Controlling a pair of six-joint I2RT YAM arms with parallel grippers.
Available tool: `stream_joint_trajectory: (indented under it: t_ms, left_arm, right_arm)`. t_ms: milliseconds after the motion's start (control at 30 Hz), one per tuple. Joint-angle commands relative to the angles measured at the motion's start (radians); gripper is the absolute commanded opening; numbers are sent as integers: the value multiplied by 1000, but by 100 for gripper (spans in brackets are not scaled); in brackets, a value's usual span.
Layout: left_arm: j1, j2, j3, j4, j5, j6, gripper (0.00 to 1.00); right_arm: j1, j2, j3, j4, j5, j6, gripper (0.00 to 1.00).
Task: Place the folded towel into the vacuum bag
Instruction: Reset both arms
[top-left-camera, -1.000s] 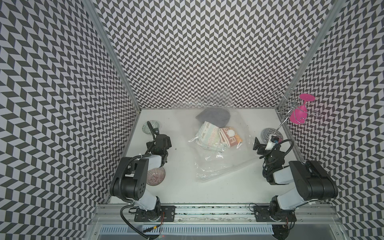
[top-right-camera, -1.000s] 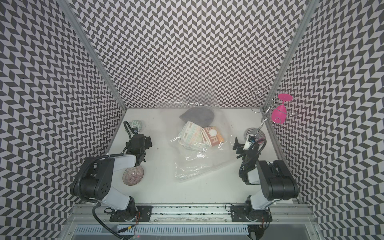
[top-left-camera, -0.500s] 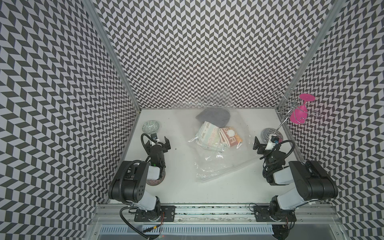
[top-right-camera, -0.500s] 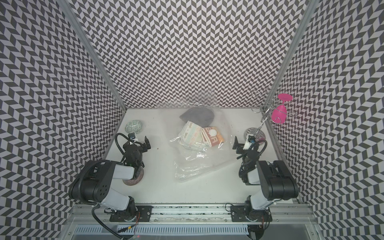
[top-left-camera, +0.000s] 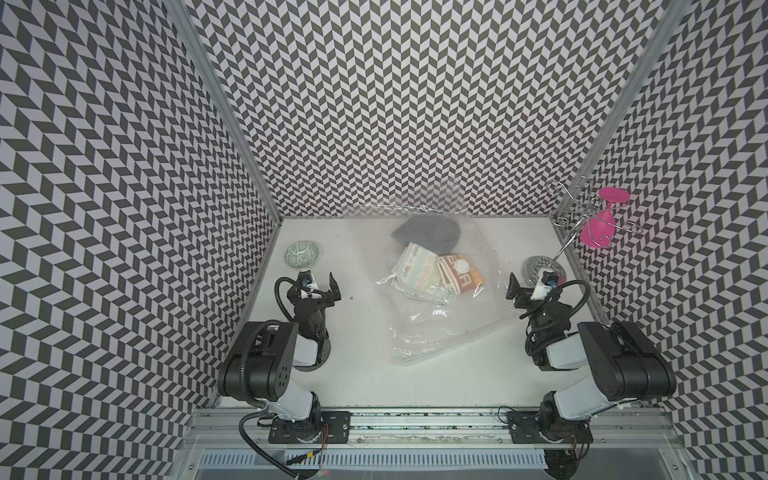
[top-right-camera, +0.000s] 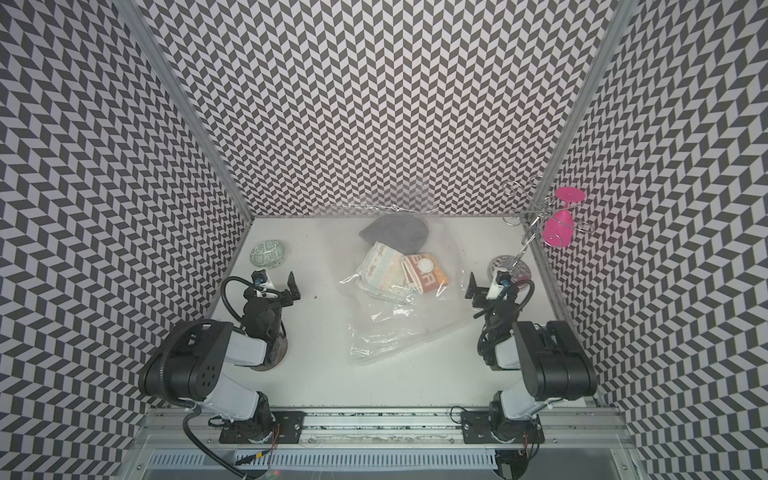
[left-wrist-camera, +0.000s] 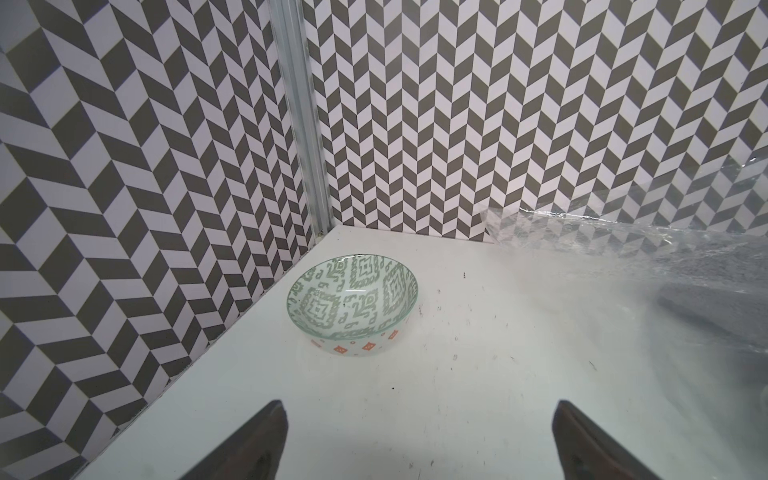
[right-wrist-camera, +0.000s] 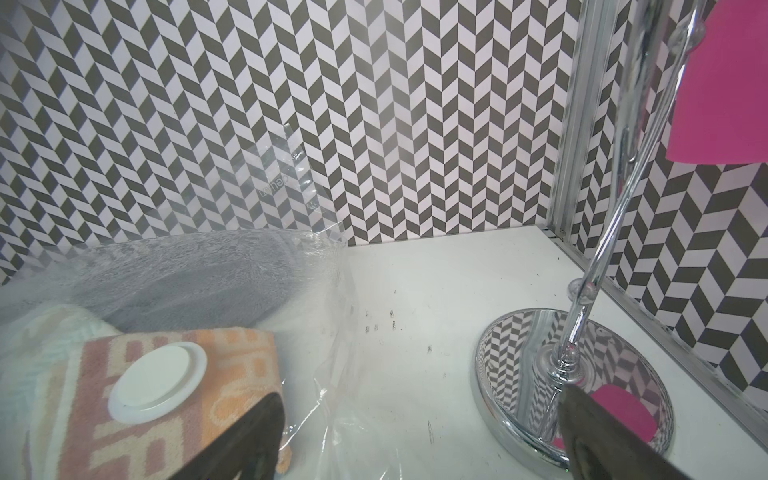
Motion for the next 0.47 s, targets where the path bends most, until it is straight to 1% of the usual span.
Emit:
stream_joint_trajectory:
  t_ms: [0, 267, 433]
  left_arm:
    - [-8, -6, 3, 29, -3, 12, 100]
    - [10, 16, 31, 0, 31, 4, 100]
    - [9, -8, 14, 4, 33, 3, 100]
  right_arm:
    - [6, 2, 1, 61, 14, -8, 100]
    - [16, 5, 16, 37, 34, -10, 100]
    - [16, 3, 16, 37, 35, -10, 100]
